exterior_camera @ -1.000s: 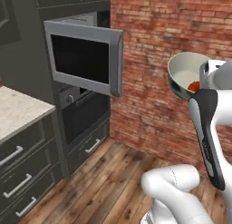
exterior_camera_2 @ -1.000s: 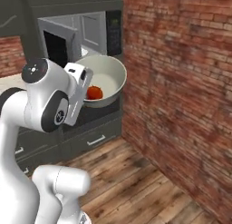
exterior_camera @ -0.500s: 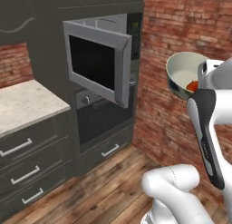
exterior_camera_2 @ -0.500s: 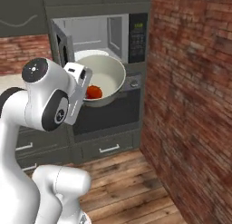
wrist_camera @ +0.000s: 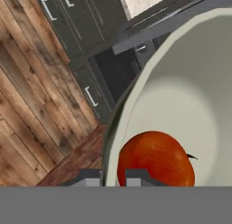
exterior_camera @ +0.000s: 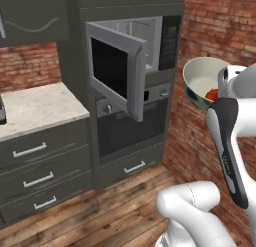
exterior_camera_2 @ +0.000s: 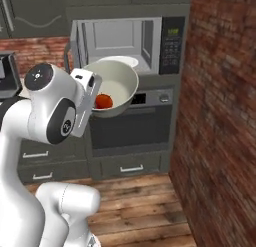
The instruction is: Pick the tomato from the sink and place it in the bowl. Then pick the bowl and place it in the microwave. Then close the microwave door and press the start button.
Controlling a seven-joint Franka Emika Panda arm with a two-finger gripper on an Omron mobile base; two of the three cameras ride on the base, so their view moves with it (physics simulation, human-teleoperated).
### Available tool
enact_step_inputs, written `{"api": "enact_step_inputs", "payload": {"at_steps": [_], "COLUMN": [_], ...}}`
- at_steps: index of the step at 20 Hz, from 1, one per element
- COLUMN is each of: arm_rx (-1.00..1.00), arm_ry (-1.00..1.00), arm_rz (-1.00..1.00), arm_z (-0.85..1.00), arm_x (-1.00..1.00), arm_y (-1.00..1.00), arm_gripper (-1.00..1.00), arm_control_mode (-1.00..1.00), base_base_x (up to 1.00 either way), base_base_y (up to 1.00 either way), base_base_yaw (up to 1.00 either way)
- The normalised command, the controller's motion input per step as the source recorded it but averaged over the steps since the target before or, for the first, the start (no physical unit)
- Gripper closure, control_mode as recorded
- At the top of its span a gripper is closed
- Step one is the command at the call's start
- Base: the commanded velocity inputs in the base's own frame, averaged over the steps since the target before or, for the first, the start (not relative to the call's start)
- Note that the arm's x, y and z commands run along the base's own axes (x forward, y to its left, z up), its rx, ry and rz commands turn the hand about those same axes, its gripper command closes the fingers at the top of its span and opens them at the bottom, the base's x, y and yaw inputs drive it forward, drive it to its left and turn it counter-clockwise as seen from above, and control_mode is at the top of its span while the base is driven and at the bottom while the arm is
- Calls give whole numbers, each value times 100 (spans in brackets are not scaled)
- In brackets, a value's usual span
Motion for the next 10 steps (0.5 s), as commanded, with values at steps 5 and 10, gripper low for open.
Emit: {"api": "enact_step_inputs", "payload": {"at_steps": [5,10], "arm_rx": [0,0], "arm_ry": [0,0], "arm_rz": [0,0], "arm_z": [0,0], "arm_x": [0,0], "arm_y": [0,0], "arm_gripper": [100,100], "arm_control_mode": [100,100], "base_base_x": [5,4], "base_base_y": [-48,-60], "base_base_yaw": [40,37]}}
